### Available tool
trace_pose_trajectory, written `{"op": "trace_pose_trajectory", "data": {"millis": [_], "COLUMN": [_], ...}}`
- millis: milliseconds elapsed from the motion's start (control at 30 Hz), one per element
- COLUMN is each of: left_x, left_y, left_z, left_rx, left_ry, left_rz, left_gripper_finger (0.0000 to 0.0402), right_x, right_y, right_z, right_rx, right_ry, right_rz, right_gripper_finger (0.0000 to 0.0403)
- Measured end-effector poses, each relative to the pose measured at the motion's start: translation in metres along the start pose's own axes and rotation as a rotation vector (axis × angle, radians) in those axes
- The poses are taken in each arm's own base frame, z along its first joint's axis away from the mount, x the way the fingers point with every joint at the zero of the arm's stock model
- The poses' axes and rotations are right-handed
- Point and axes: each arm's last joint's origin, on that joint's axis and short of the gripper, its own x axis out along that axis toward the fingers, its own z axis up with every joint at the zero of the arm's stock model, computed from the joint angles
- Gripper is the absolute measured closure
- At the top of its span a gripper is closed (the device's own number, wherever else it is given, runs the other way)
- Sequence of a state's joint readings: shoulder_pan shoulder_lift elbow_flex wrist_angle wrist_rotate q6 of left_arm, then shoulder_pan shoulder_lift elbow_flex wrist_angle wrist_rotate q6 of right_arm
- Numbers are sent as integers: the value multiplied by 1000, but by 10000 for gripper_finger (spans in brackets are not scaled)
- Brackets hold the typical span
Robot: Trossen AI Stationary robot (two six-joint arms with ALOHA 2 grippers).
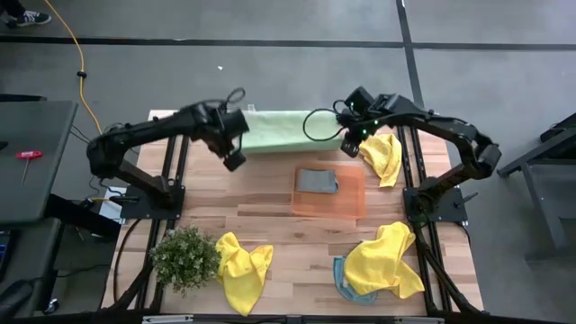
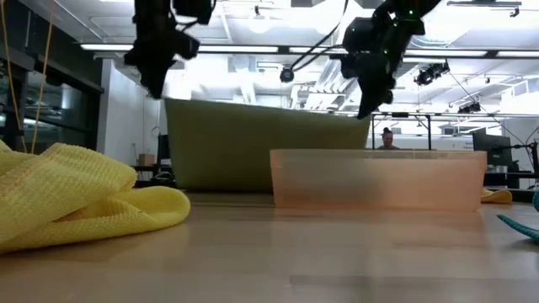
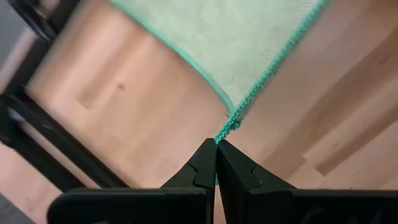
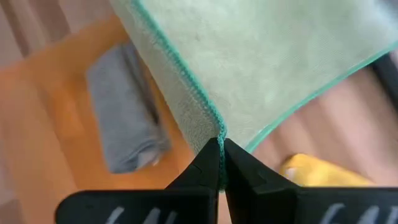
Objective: Fold microfiber towels
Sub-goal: Fold the green microfiber towel
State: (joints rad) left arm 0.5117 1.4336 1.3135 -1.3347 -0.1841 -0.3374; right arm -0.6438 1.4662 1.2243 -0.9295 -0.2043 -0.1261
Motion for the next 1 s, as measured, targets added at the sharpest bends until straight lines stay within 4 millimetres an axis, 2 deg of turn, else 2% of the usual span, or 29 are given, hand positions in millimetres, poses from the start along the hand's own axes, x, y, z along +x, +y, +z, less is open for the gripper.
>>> {"op": "trace_pose_trajectory", "data": {"millis": [167, 300, 533, 667, 800, 900, 1000], "left_x": [25, 31, 27, 20, 11, 9, 10], "left_y": [-12, -15, -16, -9, -6, -4, 3], "left_z": [-13, -17, -25, -34, -40, -37, -28], "left_rx": [-7, -26, 17, 24, 4, -13, -46], "left_ry": [58, 108, 167, 215, 190, 118, 49], "left_rz": [13, -53, -86, -100, -147, -140, -134], "left_gripper_finger": [401, 401, 401, 401, 401, 401, 401], "right_x": [11, 12, 14, 14, 15, 15, 9], "right_y": [12, 18, 31, 39, 46, 42, 30], "right_z": [-6, -6, -7, -7, -7, -5, 1], "right_rx": [69, 139, 226, 252, 254, 263, 290], "right_ry": [24, 39, 71, 82, 89, 62, 10], "right_rz": [73, 107, 178, 220, 223, 189, 127], "right_gripper_finger": [403, 403, 403, 403, 403, 403, 403]}}
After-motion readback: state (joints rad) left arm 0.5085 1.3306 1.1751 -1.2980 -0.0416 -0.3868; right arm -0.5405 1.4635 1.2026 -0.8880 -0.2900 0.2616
